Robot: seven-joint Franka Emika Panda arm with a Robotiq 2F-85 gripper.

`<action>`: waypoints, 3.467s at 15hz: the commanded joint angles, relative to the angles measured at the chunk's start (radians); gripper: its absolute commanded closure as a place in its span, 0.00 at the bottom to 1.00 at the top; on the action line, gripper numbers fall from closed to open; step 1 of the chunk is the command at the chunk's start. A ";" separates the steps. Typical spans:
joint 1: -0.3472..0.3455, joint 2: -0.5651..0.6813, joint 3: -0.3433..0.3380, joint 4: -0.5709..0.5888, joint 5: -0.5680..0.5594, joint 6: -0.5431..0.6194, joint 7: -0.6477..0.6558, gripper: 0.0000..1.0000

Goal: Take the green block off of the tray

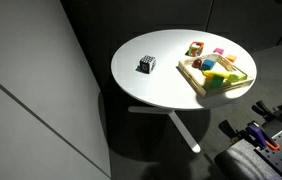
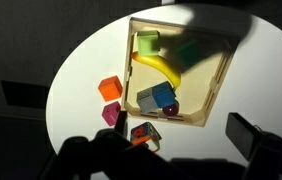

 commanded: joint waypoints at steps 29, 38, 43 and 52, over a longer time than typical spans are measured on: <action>0.123 0.414 0.074 0.061 -0.001 0.095 -0.295 0.00; 0.121 0.470 0.083 0.070 -0.019 0.105 -0.265 0.00; 0.124 0.567 0.108 0.065 -0.044 0.186 -0.202 0.00; 0.121 0.755 0.124 0.048 -0.099 0.416 -0.100 0.00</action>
